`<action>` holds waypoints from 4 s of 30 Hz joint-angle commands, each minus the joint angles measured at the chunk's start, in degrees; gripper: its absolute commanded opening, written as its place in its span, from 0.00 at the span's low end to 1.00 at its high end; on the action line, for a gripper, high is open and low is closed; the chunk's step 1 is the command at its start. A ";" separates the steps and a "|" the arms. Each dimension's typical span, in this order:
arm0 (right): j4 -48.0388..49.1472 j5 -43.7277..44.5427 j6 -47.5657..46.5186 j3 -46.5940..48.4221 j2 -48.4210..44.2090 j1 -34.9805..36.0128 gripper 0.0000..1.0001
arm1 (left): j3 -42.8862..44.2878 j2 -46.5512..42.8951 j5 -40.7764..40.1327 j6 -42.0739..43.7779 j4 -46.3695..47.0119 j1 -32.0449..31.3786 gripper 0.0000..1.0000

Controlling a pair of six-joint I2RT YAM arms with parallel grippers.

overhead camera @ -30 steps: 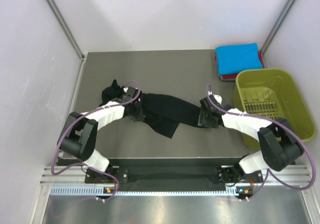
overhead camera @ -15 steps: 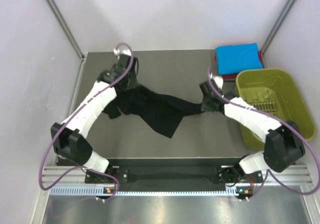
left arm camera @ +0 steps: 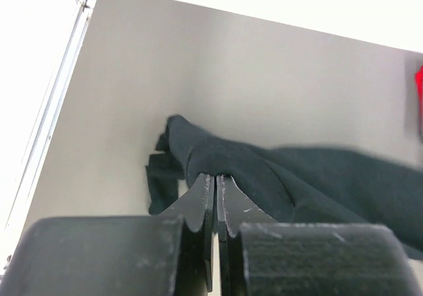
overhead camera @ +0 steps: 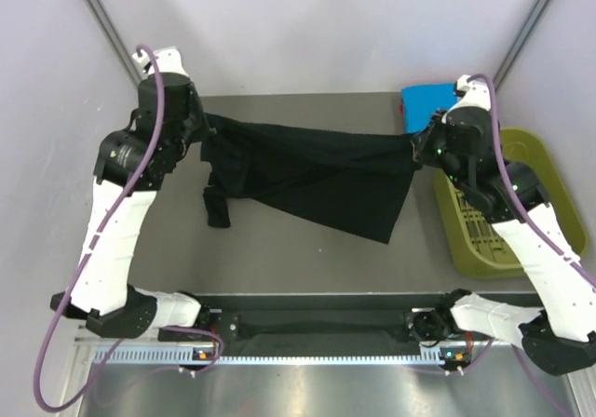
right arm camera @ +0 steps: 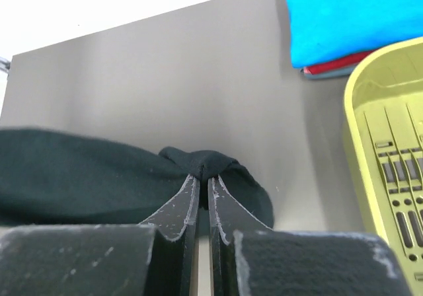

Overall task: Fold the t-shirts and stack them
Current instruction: Flatten the tshirt out

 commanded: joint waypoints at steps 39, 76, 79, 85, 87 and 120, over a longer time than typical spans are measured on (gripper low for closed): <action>14.27 -25.90 -7.53 -28.25 3.66 -11.76 0.00 | -41.75 3.64 32.97 4.46 11.92 0.20 0.00; 15.94 -29.33 -8.50 -28.96 1.38 -11.85 0.03 | -62.83 -1.95 23.74 -21.37 32.74 17.42 0.47; 16.11 -29.42 -8.50 -29.40 1.11 -11.85 0.04 | -64.50 -1.87 22.24 -23.05 34.32 17.33 0.49; 16.81 -29.68 -8.06 -31.85 0.23 -11.85 0.04 | -65.47 3.31 21.36 -23.05 38.81 17.42 0.51; 16.90 -29.60 -7.97 -32.12 0.23 -11.76 0.04 | -67.30 4.19 22.76 -22.79 43.99 17.42 0.52; 14.35 -19.84 -7.27 -30.98 3.83 -11.85 0.00 | -0.52 45.50 10.11 5.78 18.69 31.30 0.33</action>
